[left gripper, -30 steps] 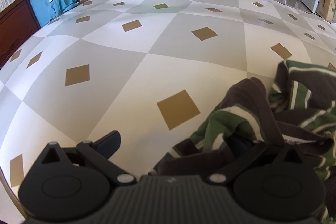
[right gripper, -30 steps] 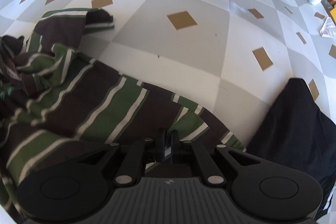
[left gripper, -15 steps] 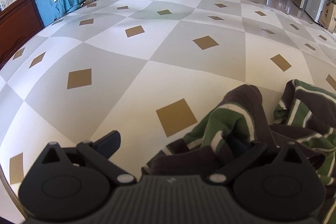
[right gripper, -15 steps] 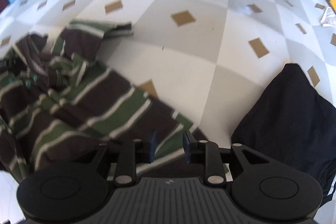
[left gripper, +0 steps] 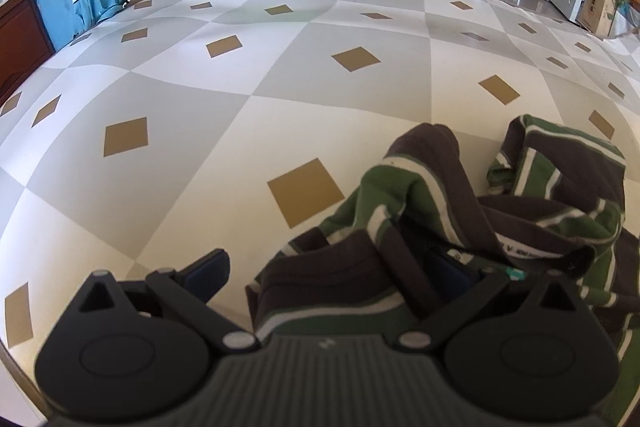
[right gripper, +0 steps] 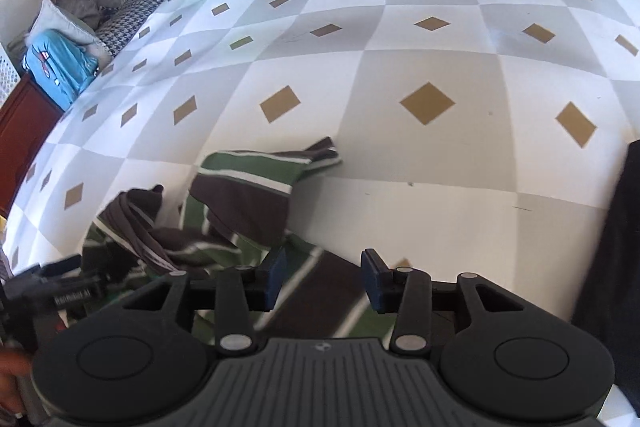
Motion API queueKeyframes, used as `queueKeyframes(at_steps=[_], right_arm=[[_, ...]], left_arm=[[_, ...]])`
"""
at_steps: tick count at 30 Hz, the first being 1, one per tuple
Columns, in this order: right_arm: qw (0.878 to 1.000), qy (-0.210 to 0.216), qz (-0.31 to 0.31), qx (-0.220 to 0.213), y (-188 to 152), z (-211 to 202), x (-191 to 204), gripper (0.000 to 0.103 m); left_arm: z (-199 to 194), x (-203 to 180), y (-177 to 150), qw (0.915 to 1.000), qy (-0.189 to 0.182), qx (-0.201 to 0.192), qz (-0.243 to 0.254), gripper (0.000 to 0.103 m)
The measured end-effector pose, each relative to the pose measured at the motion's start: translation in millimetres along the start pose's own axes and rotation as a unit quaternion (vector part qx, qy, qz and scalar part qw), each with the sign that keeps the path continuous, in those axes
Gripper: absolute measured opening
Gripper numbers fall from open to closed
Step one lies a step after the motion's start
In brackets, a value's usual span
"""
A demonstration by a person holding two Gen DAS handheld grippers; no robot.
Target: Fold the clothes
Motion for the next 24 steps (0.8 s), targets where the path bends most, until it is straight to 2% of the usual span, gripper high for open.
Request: queueKeyframes(at_steps=[12, 20, 24], right_arm=[[0.999, 0.014, 0.044, 0.002, 22.6, 40.1, 16.1, 0.047], [0.999, 0.015, 0.036, 0.016, 23.7, 62.3, 29.5, 0.048], [1.0, 0.016, 0.02, 0.008, 24.8, 64.5, 39.6, 0.047]], left_arm=[[1.0, -0.1, -10.8, 0.9997, -0.018, 0.011, 0.015, 0.103], [0.6, -1.2, -14.9, 0.9992, -0.029, 0.012, 0.023, 0.103], [1.0, -2.6, -16.5, 0.9991, -0.03, 0.013, 0.029, 0.103]])
Point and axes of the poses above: each gripper's, at about its wrist camera, not at the fingertips, and z roughly the way its jaws point, x to its left, y to its top, the point moved 7 cm from there along z, roughly the way its jaws point, and after that the axes turned 1 degree about x, right-handed, at the moved point
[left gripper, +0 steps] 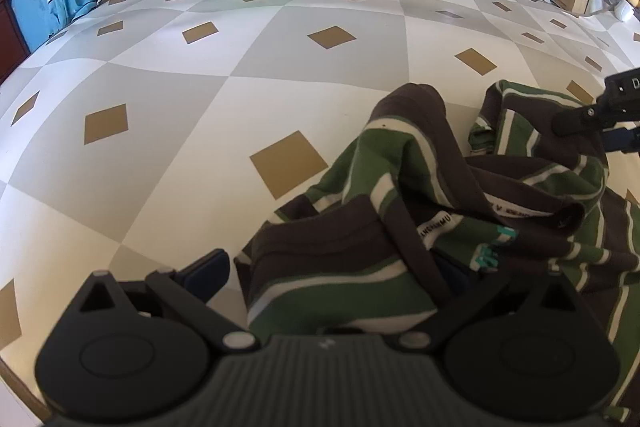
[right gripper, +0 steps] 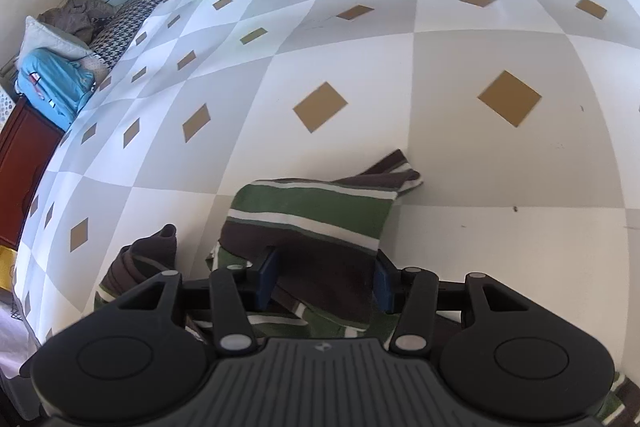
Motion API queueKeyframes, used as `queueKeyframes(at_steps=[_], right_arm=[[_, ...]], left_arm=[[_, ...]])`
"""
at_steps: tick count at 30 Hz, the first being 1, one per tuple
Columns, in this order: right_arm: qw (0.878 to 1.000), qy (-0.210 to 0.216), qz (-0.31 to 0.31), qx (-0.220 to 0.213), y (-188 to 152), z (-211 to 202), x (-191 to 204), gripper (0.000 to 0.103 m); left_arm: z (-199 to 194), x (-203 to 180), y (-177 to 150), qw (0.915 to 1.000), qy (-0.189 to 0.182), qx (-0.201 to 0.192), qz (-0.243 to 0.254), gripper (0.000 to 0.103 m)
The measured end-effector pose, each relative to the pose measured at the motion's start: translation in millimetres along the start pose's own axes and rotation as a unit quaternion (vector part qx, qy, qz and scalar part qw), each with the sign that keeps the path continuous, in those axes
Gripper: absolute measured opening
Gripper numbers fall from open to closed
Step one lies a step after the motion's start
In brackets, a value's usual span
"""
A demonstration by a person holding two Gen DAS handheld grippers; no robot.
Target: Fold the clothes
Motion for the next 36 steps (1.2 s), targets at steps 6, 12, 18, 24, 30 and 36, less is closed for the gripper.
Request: queueKeyframes(at_steps=[6, 12, 18, 24, 30, 36], right_arm=[[0.999, -0.003, -0.008, -0.035, 7.1, -8.4, 7.8, 0.008], [0.993, 0.008, 0.058, -0.103, 24.0, -38.4, -6.7, 0.004], [0.974, -0.01, 0.131, -0.182, 39.6, -85.3, -39.0, 0.004], [0.959, -0.036, 0.177, -0.217, 45.0, -111.1, -69.7, 0.004], [0.952, -0.044, 0.199, -0.23, 47.7, -122.3, -85.1, 0.005], [0.955, -0.04, 0.195, -0.222, 48.8, -113.6, -84.2, 0.006]], left_arm=[[1.8, -1.8, -0.4, 1.0, 0.004, 0.0, 0.003, 0.103], [3.7, -5.8, 3.2, 0.9997, 0.017, -0.01, 0.016, 0.103], [0.0, -18.8, 8.3, 0.9989, 0.008, -0.032, 0.033, 0.103], [-13.5, -42.2, 17.4, 0.9964, -0.028, -0.066, 0.044, 0.103], [-11.9, -62.9, 13.0, 0.9953, -0.041, -0.059, 0.066, 0.103], [-2.7, -70.8, 3.7, 0.9954, -0.043, -0.038, 0.076, 0.103]])
Point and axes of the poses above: each gripper's, at about its wrist camera, not at the fingertips, and z roughly the way its jaws point, x to its left, y to its top, the point moved 7 cm from there along z, roughly the way its jaws point, and after that the axes turned 1 degree about x, right-handed, at the moved point
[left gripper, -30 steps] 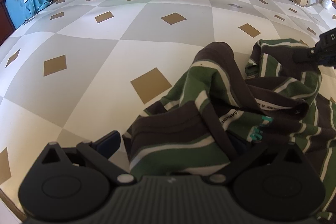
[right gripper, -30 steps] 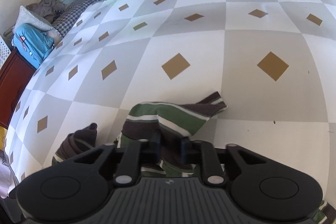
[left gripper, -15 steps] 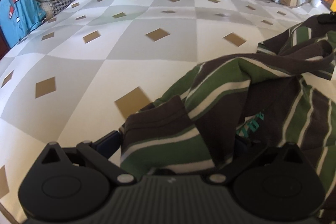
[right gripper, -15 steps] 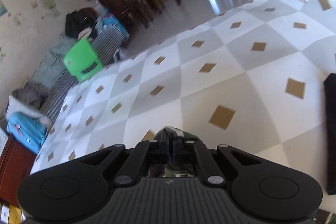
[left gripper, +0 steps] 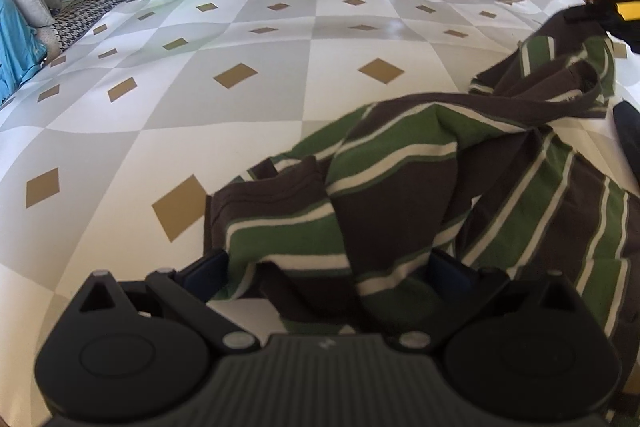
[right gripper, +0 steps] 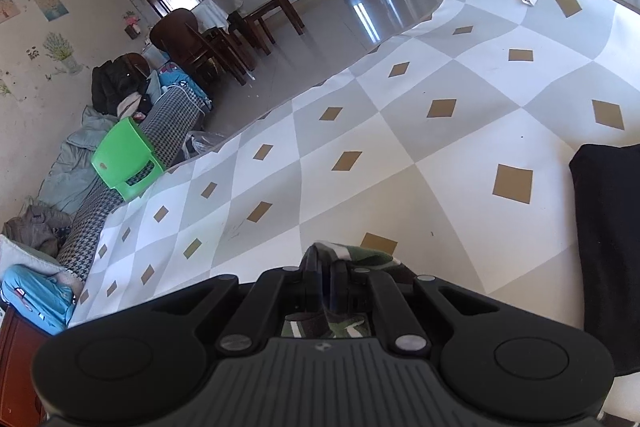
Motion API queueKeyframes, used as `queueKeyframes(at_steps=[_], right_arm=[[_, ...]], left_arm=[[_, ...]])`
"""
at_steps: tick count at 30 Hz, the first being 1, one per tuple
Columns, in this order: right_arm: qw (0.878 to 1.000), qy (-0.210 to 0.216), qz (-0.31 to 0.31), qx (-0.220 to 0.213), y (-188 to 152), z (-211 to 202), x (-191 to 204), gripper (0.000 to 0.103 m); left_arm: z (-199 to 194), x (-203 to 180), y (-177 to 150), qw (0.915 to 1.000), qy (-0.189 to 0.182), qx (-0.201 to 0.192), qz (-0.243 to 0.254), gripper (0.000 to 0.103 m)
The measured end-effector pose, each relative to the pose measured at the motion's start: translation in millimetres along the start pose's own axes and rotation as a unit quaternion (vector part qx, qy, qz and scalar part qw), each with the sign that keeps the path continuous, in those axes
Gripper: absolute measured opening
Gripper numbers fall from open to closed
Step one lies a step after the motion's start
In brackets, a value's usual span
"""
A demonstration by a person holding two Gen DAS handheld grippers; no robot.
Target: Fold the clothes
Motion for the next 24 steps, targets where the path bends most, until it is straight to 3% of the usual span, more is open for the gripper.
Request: queueKeyframes(at_steps=[6, 11, 17, 24], right_arm=[[0.999, 0.049, 0.015, 0.0, -0.2, 8.4, 13.1, 0.008], [0.996, 0.088, 0.025, 0.005, -3.6, 19.4, 26.9, 0.032], [0.993, 0.115, 0.035, 0.019, -6.7, 26.3, 34.3, 0.045], [0.967, 0.22, 0.126, 0.001, 5.9, 22.2, 38.1, 0.054]], left_arm=[[6.8, 9.1, -5.8, 0.9986, -0.024, 0.025, -0.039, 0.103], [5.3, 13.6, -5.2, 0.9979, -0.028, 0.03, -0.05, 0.103], [-1.2, 29.9, 6.1, 0.9954, -0.027, 0.021, -0.09, 0.103], [-14.8, 58.3, 24.5, 0.9901, -0.013, -0.016, -0.139, 0.103]])
Point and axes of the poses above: each gripper's, at about its wrist camera, not at the fingertips, and z roughly the way its jaws point, x to its left, y to its top, the point moved 7 cm from there along z, roughly the way its jaws point, and after that the axes turned 1 degree about x, right-handed, at the moved point
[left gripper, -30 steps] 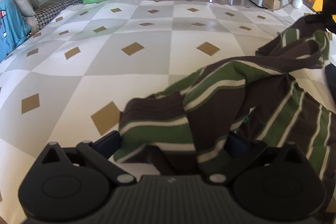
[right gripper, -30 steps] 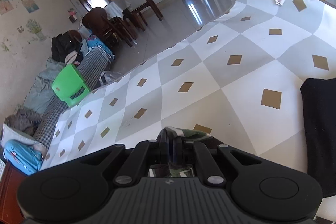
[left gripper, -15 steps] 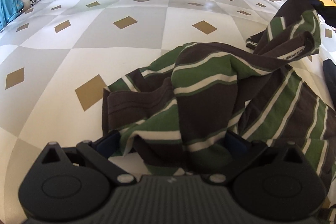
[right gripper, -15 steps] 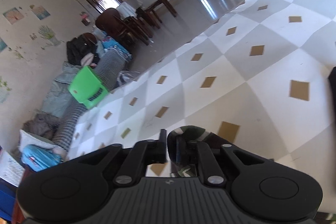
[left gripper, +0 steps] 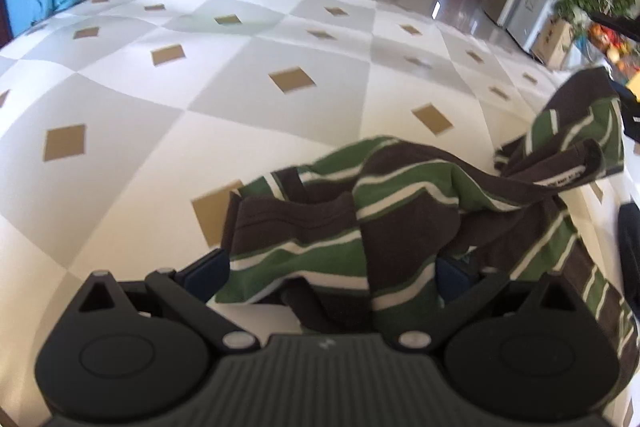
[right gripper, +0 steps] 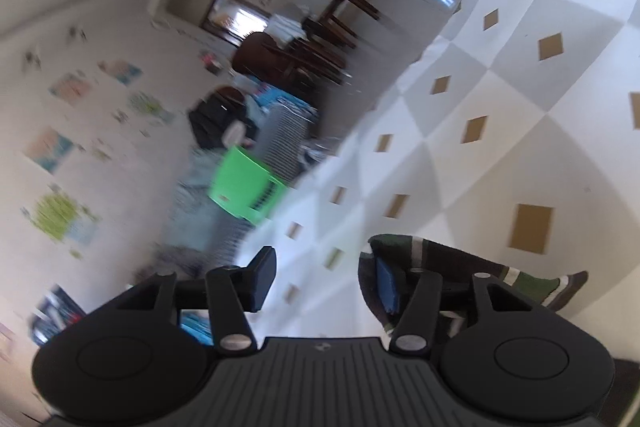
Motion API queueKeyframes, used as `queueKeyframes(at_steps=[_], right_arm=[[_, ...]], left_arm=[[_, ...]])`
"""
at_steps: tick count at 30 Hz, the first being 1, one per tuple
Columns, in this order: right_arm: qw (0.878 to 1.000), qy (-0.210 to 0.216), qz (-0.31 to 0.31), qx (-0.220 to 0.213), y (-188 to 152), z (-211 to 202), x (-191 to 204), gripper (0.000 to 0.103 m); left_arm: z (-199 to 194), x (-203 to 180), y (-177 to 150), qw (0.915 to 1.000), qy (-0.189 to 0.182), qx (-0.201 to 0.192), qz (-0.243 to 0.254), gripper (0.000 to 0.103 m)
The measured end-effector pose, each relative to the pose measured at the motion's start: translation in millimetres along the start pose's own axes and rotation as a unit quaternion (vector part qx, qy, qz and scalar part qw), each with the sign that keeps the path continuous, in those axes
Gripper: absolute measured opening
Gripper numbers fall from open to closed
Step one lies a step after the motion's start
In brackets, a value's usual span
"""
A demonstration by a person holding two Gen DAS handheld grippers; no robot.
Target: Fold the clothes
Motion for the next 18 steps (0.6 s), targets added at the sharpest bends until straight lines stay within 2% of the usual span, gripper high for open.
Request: queueKeyframes(at_steps=[6, 8, 11, 15, 18], right_arm=[[0.998, -0.047, -0.034, 0.013, -3.2, 9.1, 0.4, 0.055], [0.997, -0.057, -0.044, 0.021, -5.2, 11.6, -0.4, 0.055], [0.994, -0.079, -0.07, 0.018, -5.8, 10.8, -1.6, 0.055], [0.986, -0.136, -0.095, 0.028, -6.8, 8.8, -10.4, 0.055], [0.976, -0.182, -0.111, 0.053, -10.7, 8.9, -22.3, 0.055]], left_arm=[[0.8, 25.9, 7.3, 0.9967, 0.078, -0.005, -0.025, 0.103], [-0.3, 29.7, 9.1, 0.997, 0.067, -0.007, -0.039, 0.103], [-0.1, 25.6, 8.8, 0.9988, 0.031, 0.0, -0.038, 0.103], [-2.8, 22.5, 8.0, 0.9989, 0.043, -0.007, -0.019, 0.103], [-5.9, 25.3, 11.1, 0.9987, 0.037, -0.013, -0.032, 0.103]])
Point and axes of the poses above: each gripper's, at about its wrist camera, not at the fingertips, and z roughly the way its jaws point, x to its left, y to its top, the point moved 7 cm from there along z, roughly the way its jaws point, and after that the axes turned 1 degree about x, right-handed, at the moved point
